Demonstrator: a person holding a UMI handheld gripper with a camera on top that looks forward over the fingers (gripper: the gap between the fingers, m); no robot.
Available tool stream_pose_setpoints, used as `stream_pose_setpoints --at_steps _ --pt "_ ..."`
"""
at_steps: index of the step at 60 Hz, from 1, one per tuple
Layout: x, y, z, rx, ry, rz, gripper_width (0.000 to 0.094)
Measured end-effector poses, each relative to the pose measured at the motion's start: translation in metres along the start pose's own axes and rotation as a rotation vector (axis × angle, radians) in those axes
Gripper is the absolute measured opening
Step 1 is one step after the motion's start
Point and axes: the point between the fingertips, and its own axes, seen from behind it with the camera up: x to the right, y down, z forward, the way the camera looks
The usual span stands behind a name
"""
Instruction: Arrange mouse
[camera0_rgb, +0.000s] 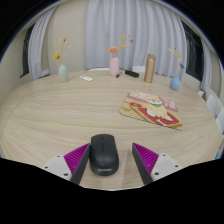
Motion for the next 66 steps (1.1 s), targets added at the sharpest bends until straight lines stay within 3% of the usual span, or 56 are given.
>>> stream_pose_setpoints --at_steps 9,12,18,29,38,47,58,66 --pt "0.001 -0.008 0.013 -0.001 -0.007 0.005 0.0830" --pt "-0.003 -0.008 0.015 -0.010 -0.018 0.013 0.0761" --pt "-0.008 -0.009 0.017 -0.012 -0.030 0.000 0.0496" --pt "-0.011 -0.009 0.017 -0.031 -0.028 -0.010 0.0408" --pt "-0.015 -0.021 0.007 -0.057 -0.066 0.002 0.0387" --pt "-0.001 -0.102 -0.024 0.054 -0.072 -0.011 0.0387" --pt "0.073 -0.208 -0.014 0.169 0.005 0.006 0.0386" --pt "0.139 -0.229 0.038 0.164 0.080 0.014 0.0385"
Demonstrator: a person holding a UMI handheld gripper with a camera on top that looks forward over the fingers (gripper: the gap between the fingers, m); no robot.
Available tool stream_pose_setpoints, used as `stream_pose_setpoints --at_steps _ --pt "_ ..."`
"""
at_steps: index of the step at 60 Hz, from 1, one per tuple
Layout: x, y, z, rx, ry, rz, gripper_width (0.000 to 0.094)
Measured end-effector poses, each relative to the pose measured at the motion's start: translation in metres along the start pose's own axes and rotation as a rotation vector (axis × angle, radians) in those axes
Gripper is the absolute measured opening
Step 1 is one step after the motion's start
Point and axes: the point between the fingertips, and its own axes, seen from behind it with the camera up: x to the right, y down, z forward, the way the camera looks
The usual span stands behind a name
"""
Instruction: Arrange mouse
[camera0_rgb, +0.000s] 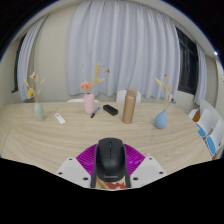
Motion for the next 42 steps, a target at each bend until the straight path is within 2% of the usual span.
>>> stream_pose_setpoints --at_steps 11,18,24,27,32,36,38,42 --pt "0.038 0.060 0.073 -0.101 -0.007 0.033 0.0384" --pt "0.043 0.106 0.091 -0.171 -0.038 0.038 0.0385" --pt "0.043 0.126 0.094 -0.185 -0.052 0.050 0.0394" --pt "0.042 0.133 0.094 -0.203 -0.058 0.054 0.0429" --pt "0.042 0.133 0.093 -0.202 -0.056 0.038 0.0549" --pt "0.042 0.124 0.089 -0.187 -0.051 0.046 0.0877" --pt "0.044 0.117 0.085 -0.176 -0.047 0.046 0.0832" --pt "0.045 0.098 0.070 -0.145 -0.036 0.046 0.0856"
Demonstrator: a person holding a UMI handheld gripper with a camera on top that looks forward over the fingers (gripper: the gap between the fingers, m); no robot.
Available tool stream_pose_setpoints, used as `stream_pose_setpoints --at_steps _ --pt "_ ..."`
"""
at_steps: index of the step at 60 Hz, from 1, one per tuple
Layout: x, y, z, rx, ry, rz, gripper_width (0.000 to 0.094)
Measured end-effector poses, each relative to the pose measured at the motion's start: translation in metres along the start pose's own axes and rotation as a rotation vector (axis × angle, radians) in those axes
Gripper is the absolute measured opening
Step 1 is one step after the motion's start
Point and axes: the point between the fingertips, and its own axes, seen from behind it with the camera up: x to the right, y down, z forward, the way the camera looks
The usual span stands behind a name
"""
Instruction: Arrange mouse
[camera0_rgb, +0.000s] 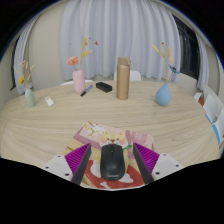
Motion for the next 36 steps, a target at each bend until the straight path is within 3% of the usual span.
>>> stream_pose_setpoints --at_steps 9,16,36 --pt "-0.019 -0.034 -0.075 0.078 -0.001 -0.004 0.0855" --pt "-0.045 -0.027 -0.142 0.098 -0.012 -0.001 0.0852" --pt "-0.088 0.082 -0.251 0.051 0.028 0.050 0.0850"
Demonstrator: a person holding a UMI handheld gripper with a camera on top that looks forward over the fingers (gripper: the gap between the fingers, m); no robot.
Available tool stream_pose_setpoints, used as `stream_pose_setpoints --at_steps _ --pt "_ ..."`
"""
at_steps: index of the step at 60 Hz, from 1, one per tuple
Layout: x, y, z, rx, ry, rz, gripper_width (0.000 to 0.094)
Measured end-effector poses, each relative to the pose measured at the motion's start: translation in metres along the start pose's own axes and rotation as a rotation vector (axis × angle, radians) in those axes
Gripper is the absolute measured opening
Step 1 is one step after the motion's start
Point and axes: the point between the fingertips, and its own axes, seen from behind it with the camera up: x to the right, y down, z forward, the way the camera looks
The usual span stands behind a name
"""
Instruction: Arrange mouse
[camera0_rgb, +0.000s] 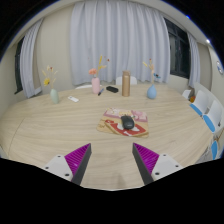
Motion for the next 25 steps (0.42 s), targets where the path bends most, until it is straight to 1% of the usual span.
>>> stream_pose_setpoints --at_steps 5,15,25 --pt "-0.008 0.022 -0.014 -0.028 0.001 -0.001 0.0851" --pt "-0.016 0.042 -0.029 -0.037 0.000 -0.015 0.0850" --pt "-0.012 0.040 -0.034 -0.023 0.014 -0.025 0.0849"
